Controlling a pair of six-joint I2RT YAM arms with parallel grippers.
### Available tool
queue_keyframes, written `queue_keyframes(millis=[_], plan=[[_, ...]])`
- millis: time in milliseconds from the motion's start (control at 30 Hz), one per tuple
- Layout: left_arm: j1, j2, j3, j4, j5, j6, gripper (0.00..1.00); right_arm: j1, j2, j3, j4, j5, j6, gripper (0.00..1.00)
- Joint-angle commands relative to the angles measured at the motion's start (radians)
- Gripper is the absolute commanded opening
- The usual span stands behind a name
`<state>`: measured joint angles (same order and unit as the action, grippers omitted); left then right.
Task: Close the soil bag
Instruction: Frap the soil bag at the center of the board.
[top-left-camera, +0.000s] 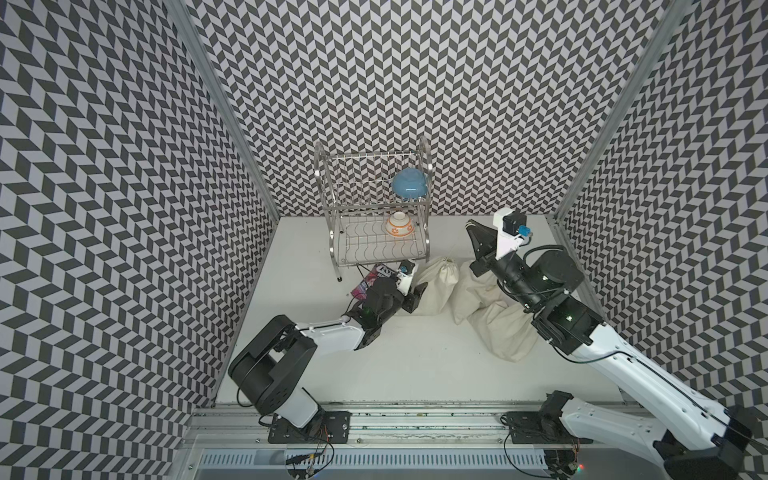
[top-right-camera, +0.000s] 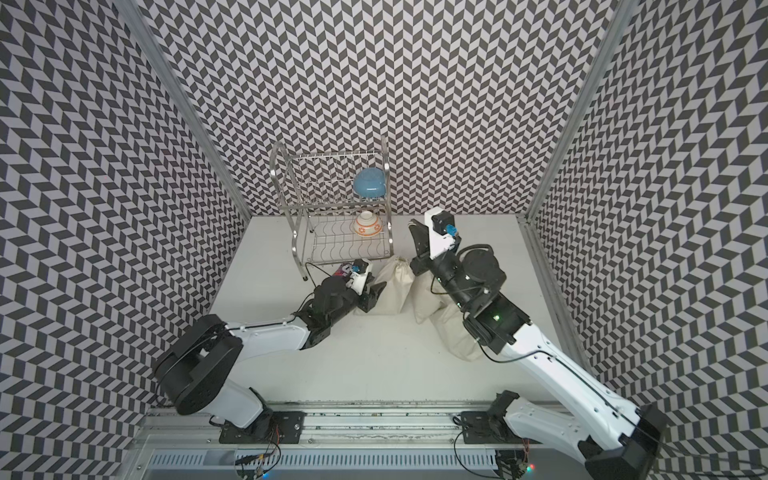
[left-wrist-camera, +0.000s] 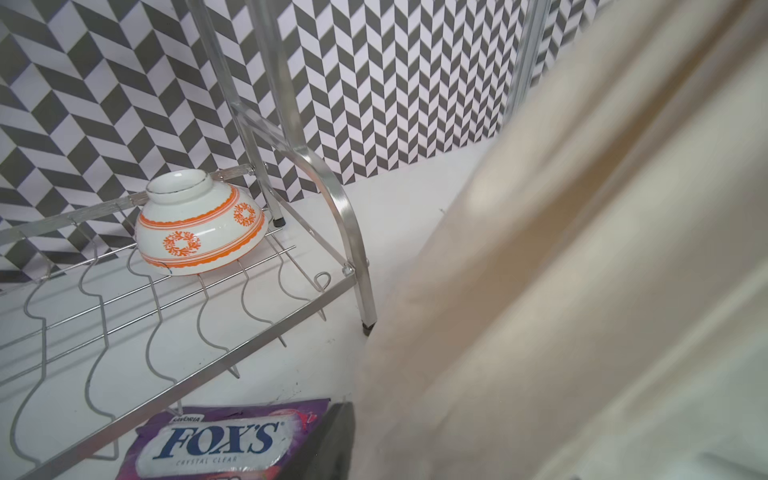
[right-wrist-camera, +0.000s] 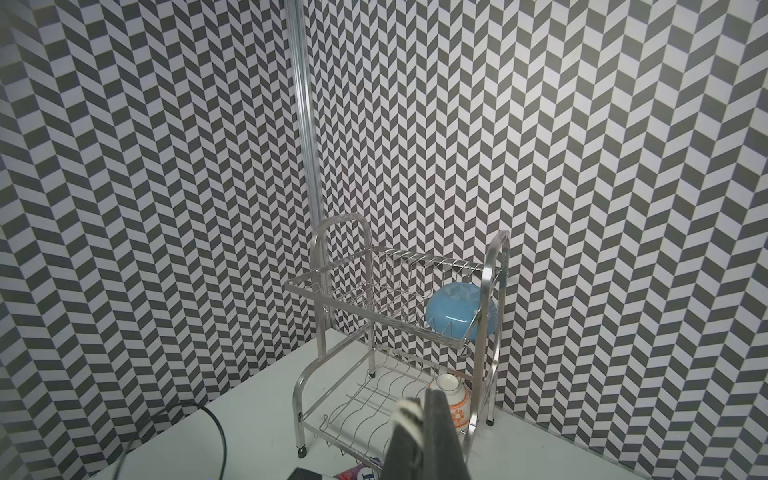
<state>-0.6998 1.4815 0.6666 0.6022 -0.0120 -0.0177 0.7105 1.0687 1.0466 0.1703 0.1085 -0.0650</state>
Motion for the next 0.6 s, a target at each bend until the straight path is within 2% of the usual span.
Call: queue_keyframes(millis=[0,133,267,567], plan=[[-0.004,-0.135,0.061,-0.045,0.061,0.054,0.70,0.001,0.037,0.014,0.069,-0.054,-0.027,0.00],[-0.006,-0.206,0.138,-0.076,0.170,0.059,0.77,0.001,0.075,0.044,0.051,-0.080,-0.037,0.00],[-0.017,-0.178,0.269,-0.135,0.323,0.065,0.77,0.002,0.091,0.067,0.042,-0.106,-0.036,0.00],[-0.035,-0.056,0.479,-0.275,0.349,0.103,0.56,0.001,0.070,0.118,0.010,-0.158,-0.034,0.00]])
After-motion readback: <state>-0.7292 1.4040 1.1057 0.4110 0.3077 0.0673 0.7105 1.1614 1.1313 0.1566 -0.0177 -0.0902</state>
